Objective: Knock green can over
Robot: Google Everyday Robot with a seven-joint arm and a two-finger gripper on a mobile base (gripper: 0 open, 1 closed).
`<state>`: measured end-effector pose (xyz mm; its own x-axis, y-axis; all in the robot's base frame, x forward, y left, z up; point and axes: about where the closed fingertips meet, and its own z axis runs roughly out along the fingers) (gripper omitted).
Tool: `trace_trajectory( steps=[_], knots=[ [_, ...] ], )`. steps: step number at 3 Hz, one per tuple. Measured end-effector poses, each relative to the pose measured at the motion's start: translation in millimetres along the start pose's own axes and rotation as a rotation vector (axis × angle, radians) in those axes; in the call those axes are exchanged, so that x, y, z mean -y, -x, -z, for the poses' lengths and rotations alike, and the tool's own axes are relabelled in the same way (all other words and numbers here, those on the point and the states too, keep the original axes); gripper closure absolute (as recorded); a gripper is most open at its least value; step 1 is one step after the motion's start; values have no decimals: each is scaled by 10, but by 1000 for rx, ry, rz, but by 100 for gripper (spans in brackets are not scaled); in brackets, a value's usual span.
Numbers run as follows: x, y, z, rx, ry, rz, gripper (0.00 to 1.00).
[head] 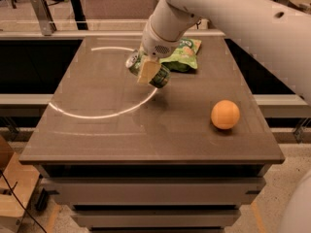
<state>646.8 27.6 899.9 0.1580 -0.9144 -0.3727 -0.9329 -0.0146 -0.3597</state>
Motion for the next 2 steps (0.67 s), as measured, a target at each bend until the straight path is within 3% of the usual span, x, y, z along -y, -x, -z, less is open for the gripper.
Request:
trace_trajectory(
  steps=[1, 2],
  knots=[
    [-21, -287, -35, -159, 6, 15, 36],
    [-54, -467, -81, -278, 16, 30, 13]
  ],
)
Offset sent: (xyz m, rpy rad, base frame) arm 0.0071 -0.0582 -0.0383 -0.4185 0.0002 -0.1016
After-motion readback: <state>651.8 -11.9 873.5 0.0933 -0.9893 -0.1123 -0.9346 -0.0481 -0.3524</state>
